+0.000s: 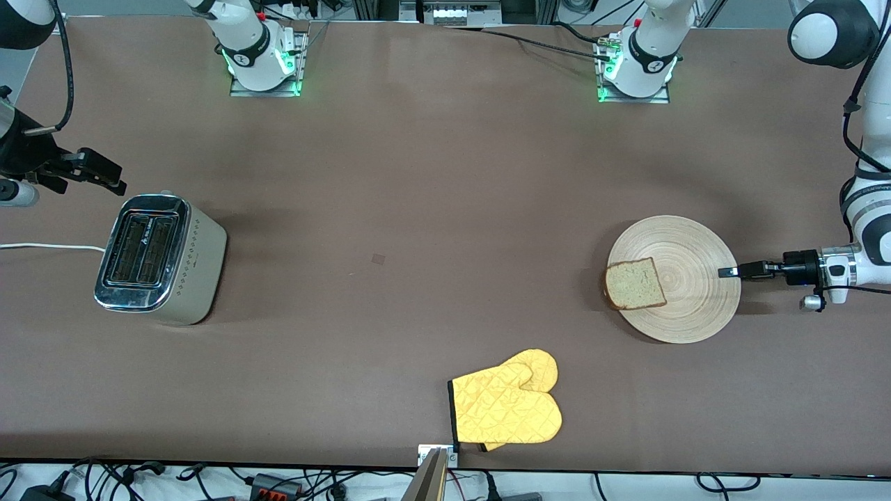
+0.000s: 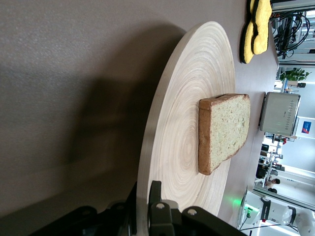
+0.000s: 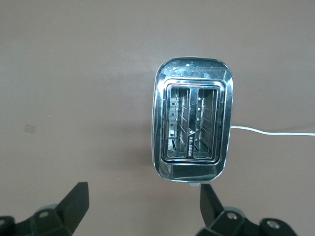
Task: Move plate and put bread in toaster
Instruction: 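Slide the plate toward the toaster with the left gripper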
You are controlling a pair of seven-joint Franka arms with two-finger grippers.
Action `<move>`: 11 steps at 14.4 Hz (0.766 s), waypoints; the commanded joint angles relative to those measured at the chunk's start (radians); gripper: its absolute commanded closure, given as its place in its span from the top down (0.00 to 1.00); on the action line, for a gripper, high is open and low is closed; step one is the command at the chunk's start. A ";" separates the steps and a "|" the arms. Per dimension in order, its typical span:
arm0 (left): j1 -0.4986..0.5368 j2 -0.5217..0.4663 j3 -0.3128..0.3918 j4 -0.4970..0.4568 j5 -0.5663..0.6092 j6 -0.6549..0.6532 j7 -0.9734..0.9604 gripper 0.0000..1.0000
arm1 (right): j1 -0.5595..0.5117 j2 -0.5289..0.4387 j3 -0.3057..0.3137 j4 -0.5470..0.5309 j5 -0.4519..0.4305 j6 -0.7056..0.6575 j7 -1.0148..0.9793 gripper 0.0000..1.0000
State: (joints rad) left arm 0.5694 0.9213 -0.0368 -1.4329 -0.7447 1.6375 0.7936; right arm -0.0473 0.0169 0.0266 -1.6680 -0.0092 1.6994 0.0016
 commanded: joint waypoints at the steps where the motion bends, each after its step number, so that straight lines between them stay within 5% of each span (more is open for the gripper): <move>1: -0.005 -0.016 0.000 0.006 -0.004 -0.071 0.013 0.02 | 0.003 0.001 0.004 0.008 -0.011 0.003 -0.005 1.00; 7: -0.017 -0.036 -0.165 0.025 0.007 -0.150 -0.005 0.02 | 0.003 0.001 0.004 0.007 -0.012 0.002 -0.005 1.00; 11: -0.138 -0.036 -0.224 0.019 -0.001 -0.140 -0.004 0.02 | 0.003 0.005 0.004 0.008 -0.014 0.000 -0.005 1.00</move>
State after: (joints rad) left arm 0.4814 0.9065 -0.2340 -1.4066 -0.7434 1.5177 0.7909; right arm -0.0460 0.0175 0.0269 -1.6680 -0.0092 1.7021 0.0014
